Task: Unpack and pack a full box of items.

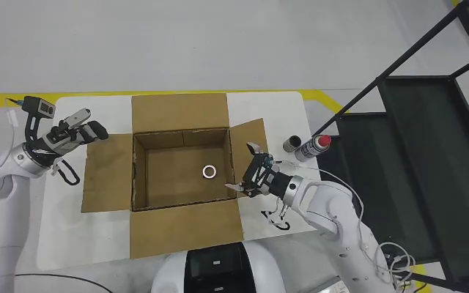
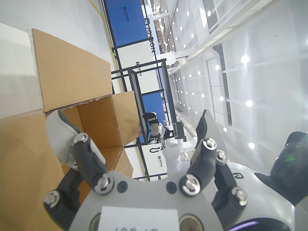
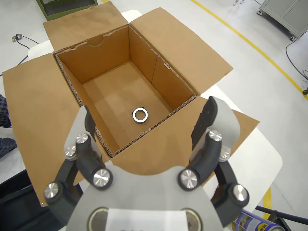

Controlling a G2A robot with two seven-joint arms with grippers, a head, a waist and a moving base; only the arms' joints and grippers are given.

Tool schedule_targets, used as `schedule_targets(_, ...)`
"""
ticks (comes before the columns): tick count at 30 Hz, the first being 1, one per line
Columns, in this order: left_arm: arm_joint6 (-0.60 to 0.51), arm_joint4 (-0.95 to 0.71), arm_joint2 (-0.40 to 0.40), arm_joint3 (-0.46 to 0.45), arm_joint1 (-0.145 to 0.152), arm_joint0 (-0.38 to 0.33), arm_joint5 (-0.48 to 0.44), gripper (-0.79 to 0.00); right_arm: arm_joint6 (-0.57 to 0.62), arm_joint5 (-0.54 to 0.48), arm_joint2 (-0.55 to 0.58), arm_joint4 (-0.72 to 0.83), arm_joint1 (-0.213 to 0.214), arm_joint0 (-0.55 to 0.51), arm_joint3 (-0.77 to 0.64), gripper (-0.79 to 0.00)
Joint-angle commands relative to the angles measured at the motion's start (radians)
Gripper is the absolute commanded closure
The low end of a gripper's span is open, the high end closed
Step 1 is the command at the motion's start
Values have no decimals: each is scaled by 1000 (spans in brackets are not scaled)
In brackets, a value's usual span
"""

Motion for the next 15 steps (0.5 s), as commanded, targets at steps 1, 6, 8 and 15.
schedule_targets(1,0,0,0,0,0,0,0,-785,16,44,5,-6,0,0,8,-785)
schedule_targets(6,0,0,0,0,0,0,0,-785,241,87,-69,67,-7,128,20,-785)
schedule_targets(8,0,0,0,0,0,0,0,-785,366,102,-153,108,-17,225,46,-785)
schedule_targets(15,0,0,0,0,0,0,0,-785,755,175,-456,218,-79,626,295,-785)
